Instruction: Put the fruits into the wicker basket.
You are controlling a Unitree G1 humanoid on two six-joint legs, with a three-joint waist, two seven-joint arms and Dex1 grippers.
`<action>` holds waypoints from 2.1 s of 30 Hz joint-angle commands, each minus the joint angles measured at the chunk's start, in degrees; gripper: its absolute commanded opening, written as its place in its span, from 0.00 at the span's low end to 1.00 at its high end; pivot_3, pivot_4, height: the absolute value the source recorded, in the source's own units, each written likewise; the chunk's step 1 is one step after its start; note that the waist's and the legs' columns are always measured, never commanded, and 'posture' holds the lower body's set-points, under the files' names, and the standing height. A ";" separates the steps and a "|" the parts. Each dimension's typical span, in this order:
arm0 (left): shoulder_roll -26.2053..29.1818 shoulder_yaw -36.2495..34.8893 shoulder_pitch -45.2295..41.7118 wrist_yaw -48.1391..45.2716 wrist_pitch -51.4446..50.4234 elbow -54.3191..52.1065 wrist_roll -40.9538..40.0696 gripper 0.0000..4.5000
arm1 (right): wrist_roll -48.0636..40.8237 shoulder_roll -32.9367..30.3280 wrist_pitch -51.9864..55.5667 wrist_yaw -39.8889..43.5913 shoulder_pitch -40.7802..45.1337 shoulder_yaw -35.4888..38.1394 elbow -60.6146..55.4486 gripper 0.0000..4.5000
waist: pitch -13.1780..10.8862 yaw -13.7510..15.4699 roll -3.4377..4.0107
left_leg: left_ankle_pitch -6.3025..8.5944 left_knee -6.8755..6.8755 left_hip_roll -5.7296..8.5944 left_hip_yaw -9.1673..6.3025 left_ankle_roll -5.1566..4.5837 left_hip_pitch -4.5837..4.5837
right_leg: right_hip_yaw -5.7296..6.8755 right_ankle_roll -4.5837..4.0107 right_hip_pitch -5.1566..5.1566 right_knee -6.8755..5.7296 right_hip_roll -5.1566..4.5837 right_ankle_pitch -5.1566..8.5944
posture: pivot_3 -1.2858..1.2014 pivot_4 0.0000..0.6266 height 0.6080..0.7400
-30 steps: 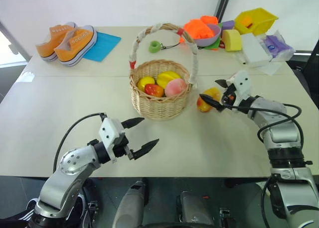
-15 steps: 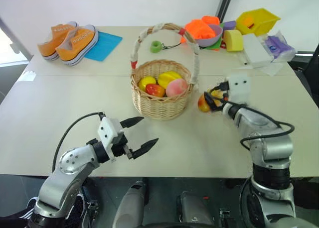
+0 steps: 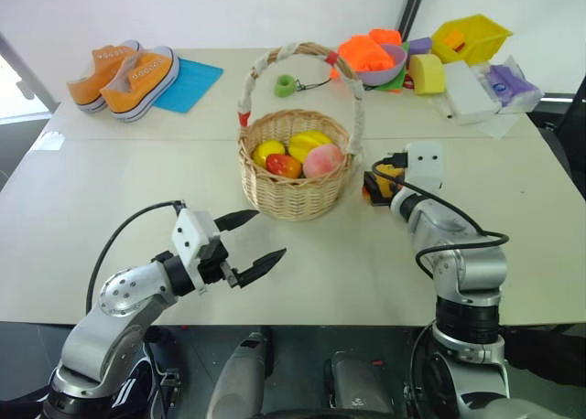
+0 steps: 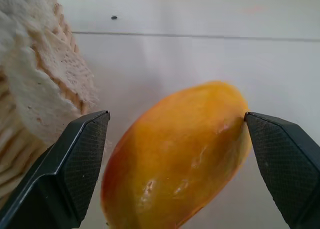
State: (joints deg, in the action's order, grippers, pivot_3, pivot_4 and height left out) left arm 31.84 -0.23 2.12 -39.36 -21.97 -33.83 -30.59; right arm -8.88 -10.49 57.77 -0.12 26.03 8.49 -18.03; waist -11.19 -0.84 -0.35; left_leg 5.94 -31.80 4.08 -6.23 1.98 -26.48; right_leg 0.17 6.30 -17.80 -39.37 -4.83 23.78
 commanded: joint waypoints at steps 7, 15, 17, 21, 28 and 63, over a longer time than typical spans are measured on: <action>-0.71 0.66 -0.35 0.42 0.96 -2.65 0.48 1.00 | 0.74 0.63 -1.59 -0.54 0.65 0.34 1.81 0.94 | 0.00 -0.14 0.01 | -0.01 0.01 -0.03 0.00 0.02 0.00 | -0.02 0.00 -0.05 -0.06 0.05 0.00 | 0.52 0.24 1.00; -0.86 0.72 -0.60 0.51 1.36 -2.23 0.74 1.00 | 1.05 -5.39 -3.64 3.99 -0.73 -0.59 1.91 0.63 | 0.00 0.05 0.01 | -0.02 0.00 -0.02 0.00 0.02 0.00 | -0.03 0.00 -0.04 -0.06 0.04 0.00 | 0.52 0.24 1.00; -0.88 0.80 -0.43 0.44 1.58 -2.18 0.98 1.00 | -1.67 -7.35 -4.93 8.55 -0.94 0.00 0.78 0.63 | 0.00 0.02 0.01 | -0.01 -0.01 -0.02 0.01 0.02 0.00 | -0.03 0.00 -0.03 -0.06 0.04 0.00 | 0.52 0.24 1.00; -1.37 0.12 -0.27 0.89 1.37 -2.54 0.22 1.00 | -9.80 -13.18 -12.04 22.96 -2.10 3.31 -2.91 0.63 | -0.01 -0.06 0.02 | -0.01 -0.01 -0.03 0.03 0.01 -0.01 | -0.03 0.00 -0.02 -0.06 0.04 0.00 | 0.52 0.24 1.00; -0.88 -3.47 0.63 0.07 3.85 0.90 0.96 1.00 | -19.87 -18.37 -27.06 39.13 -4.18 8.66 -5.92 0.63 | -0.01 -0.09 0.00 | 0.00 -0.12 -0.06 0.00 0.00 0.02 | 0.04 0.00 0.33 0.01 0.07 0.00 | 0.52 0.24 1.00; -3.12 -10.29 -1.51 3.94 7.45 6.85 4.42 1.00 | -0.79 -6.15 -45.81 37.84 16.75 -18.12 15.44 0.99 | 0.01 -0.14 -0.03 | -0.06 -0.05 -0.05 -0.09 0.12 0.03 | 0.02 0.00 0.03 -0.06 0.12 -0.01 | 0.52 0.24 1.00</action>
State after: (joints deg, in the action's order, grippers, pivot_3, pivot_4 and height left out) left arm 28.63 -10.23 0.37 -35.47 -15.40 -25.05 -26.36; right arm -6.32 -16.71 12.33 36.13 42.68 -11.99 2.88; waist -11.18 -0.98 -0.38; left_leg 5.87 -31.84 4.02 -6.32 2.10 -26.45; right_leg 0.19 6.30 -17.78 -39.44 -4.72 23.76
